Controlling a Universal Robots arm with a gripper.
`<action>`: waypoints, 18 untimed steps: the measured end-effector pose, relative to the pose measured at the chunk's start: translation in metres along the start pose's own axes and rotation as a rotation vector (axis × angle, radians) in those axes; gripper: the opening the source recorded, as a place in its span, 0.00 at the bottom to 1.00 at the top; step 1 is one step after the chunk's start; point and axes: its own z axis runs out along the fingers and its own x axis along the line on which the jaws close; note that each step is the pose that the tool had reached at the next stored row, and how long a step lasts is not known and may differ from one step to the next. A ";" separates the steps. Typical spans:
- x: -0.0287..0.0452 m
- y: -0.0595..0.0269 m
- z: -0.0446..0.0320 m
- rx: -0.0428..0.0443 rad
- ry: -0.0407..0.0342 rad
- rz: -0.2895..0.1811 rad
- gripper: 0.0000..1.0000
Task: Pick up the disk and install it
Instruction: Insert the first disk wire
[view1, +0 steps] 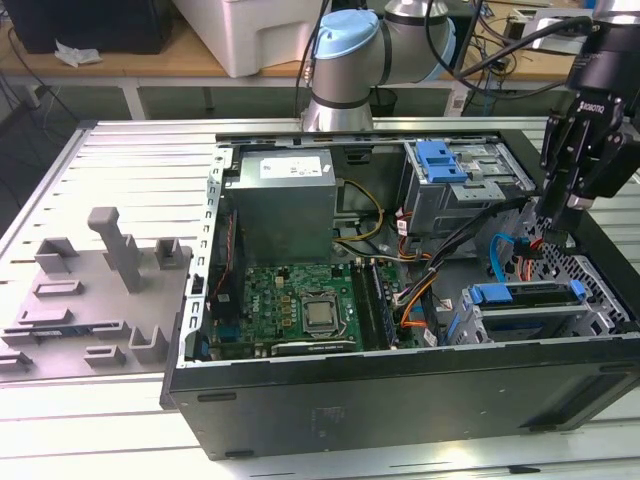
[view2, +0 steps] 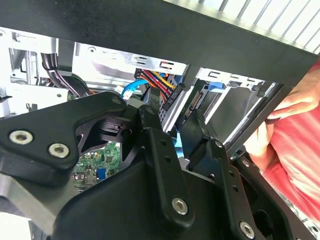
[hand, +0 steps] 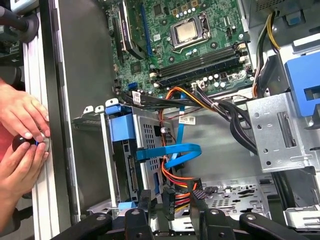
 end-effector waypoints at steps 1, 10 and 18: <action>-0.0005 -0.0005 0.0010 -0.0002 0.0006 0.000 0.44; -0.0016 -0.0009 0.0034 0.0003 0.0046 0.001 0.44; -0.0033 -0.0013 0.0074 0.0019 0.0244 0.003 0.44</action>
